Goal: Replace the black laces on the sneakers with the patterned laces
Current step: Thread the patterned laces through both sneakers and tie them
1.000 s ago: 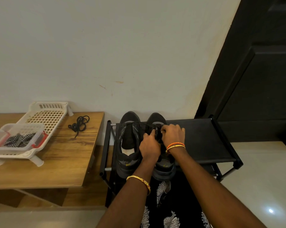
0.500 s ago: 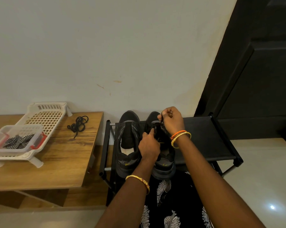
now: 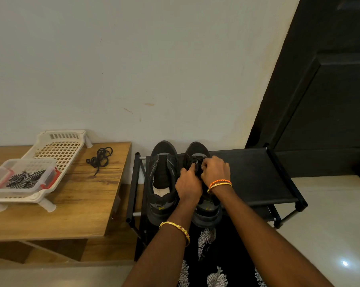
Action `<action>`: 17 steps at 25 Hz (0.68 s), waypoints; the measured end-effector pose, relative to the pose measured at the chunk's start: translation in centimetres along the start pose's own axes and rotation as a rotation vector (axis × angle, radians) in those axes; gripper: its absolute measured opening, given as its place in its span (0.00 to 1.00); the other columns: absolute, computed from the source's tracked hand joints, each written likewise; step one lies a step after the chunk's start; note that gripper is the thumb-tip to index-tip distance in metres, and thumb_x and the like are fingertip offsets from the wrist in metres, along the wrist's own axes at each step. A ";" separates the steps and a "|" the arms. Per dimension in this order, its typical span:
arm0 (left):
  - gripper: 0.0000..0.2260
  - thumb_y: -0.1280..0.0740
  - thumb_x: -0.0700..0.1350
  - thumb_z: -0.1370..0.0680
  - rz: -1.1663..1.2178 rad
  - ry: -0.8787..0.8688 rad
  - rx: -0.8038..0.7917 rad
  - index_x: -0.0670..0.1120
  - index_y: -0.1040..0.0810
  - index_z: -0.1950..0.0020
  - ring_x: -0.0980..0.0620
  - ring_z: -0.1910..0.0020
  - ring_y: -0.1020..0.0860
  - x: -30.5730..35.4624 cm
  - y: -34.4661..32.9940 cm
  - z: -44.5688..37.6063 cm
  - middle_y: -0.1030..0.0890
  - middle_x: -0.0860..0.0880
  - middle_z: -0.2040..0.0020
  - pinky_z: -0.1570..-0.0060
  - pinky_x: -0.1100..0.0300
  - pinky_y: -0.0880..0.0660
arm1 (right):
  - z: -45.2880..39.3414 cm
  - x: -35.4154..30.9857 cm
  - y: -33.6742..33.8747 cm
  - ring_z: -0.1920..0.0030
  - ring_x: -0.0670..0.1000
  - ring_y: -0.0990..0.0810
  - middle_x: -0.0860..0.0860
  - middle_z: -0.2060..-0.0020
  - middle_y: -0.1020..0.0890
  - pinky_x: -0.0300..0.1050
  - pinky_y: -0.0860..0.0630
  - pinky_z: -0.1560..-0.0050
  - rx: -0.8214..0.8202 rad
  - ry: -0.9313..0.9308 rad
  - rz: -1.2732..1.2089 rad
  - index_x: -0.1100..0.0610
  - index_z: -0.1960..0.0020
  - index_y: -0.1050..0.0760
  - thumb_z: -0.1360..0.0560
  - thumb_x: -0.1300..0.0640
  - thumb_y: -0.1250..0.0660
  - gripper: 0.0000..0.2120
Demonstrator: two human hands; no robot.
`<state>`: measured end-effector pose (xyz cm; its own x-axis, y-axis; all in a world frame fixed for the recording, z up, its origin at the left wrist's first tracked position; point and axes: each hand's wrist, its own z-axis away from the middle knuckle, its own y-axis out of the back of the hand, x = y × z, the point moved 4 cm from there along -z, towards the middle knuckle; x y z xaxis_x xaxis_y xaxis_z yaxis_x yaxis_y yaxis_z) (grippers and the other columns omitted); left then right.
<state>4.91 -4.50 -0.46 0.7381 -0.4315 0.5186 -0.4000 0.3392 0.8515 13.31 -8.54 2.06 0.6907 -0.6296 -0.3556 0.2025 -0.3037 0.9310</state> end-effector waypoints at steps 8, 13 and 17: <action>0.23 0.41 0.42 0.19 0.004 0.017 -0.015 0.50 0.39 0.24 0.43 0.45 0.23 -0.1 -0.2 -0.1 0.29 0.42 0.35 0.50 0.54 0.26 | 2.0 2.7 1.1 0.42 0.54 0.32 0.52 0.50 0.29 0.46 0.32 0.45 0.050 -0.198 -0.506 0.58 0.60 0.24 0.28 0.64 0.35 0.04; 0.24 0.40 0.42 0.19 0.016 0.022 -0.008 0.50 0.39 0.24 0.44 0.45 0.23 -0.2 -0.1 0.0 0.29 0.43 0.35 0.49 0.54 0.26 | 2.2 2.2 -0.6 0.43 0.51 0.24 0.53 0.48 0.20 0.43 0.27 0.42 0.009 -0.232 -0.966 0.56 0.61 0.30 0.24 0.69 0.40 0.11; 0.24 0.39 0.41 0.20 0.018 0.016 0.003 0.51 0.39 0.24 0.44 0.46 0.23 -0.2 -0.3 -0.2 0.29 0.43 0.36 0.50 0.55 0.26 | 2.6 2.9 -0.4 0.61 0.44 0.24 0.51 0.62 0.21 0.36 0.28 0.57 0.134 -0.380 -1.181 0.56 0.60 0.32 0.22 0.69 0.44 0.12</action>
<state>4.92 -4.36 -0.84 0.7392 -0.4120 0.5328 -0.4149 0.3445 0.8421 13.46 -12.11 0.42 -0.1141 -0.0825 -0.9900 0.4741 -0.8803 0.0187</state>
